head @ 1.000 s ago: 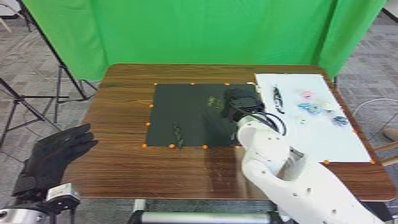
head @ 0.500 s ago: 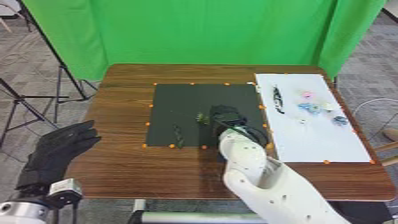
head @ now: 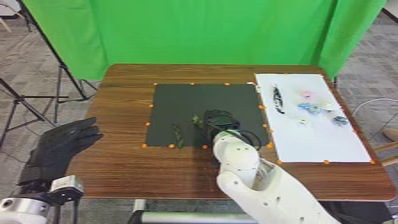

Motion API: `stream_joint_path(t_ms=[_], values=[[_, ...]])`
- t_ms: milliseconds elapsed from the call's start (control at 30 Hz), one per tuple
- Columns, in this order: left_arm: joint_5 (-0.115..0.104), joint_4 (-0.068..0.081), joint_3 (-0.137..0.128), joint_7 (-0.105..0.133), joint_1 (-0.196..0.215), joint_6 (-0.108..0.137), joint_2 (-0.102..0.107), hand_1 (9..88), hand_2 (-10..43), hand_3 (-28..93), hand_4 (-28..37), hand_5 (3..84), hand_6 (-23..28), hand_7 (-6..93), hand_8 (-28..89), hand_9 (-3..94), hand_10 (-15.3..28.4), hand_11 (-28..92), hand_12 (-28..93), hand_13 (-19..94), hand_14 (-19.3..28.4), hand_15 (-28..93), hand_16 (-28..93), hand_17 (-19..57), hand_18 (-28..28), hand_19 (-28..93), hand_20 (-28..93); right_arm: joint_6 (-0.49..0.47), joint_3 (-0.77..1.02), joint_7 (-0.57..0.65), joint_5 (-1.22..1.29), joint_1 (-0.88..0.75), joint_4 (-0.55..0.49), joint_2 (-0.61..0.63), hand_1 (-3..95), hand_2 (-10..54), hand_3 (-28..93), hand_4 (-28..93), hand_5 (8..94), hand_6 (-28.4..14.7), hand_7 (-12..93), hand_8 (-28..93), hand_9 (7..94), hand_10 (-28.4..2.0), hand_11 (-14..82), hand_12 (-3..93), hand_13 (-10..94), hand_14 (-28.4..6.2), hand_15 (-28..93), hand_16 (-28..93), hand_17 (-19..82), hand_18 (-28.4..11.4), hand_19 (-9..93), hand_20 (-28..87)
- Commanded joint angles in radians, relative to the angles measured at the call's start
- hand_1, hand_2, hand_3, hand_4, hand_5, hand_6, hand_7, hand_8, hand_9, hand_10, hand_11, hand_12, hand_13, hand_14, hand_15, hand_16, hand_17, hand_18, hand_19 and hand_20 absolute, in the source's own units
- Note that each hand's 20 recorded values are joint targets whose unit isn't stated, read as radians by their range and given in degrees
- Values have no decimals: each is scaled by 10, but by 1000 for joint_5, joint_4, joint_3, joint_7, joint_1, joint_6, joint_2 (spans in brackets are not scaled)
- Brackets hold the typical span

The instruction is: Arrange flowers

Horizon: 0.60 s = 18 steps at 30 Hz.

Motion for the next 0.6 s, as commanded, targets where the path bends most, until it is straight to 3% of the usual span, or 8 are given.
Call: stream_joint_path(t_ms=[33, 133, 600], values=[[9, -1, 3, -8, 4, -3, -6, 264, 61, 819, -148, 452, 137, 134, -84, 377, 220, 350, 87, 271, 283, 578, -122, -99, 213, 565, 112, -42, -12, -11, -11, -4, -14, -24, 505, -78, 766, -244, 846, -39, 242, 206, 869, -147, 388, 241, 783, -109, 713, 245, 369, -284, 932, 219], [14, -1, 3, -17, -2, -9, -8, 264, 61, 820, -147, 453, 138, 134, -84, 377, 220, 350, 87, 270, 283, 578, -123, -100, 212, 564, 111, -56, -9, -13, -23, -3, -11, -40, 495, -76, 758, -245, 848, -39, 247, 203, 871, -145, 390, 240, 784, -110, 712, 244, 369, -284, 932, 217], [8, -9, -8, -14, 19, 5, -2, 269, 59, 824, -141, 453, 138, 134, -84, 377, 220, 350, 87, 270, 283, 578, -122, -100, 213, 564, 113, -70, -17, 5, -22, 3, -15, -43, 446, -50, 750, -239, 851, -31, 290, 160, 876, -142, 406, 243, 793, -113, 709, 239, 379, -284, 932, 215]])
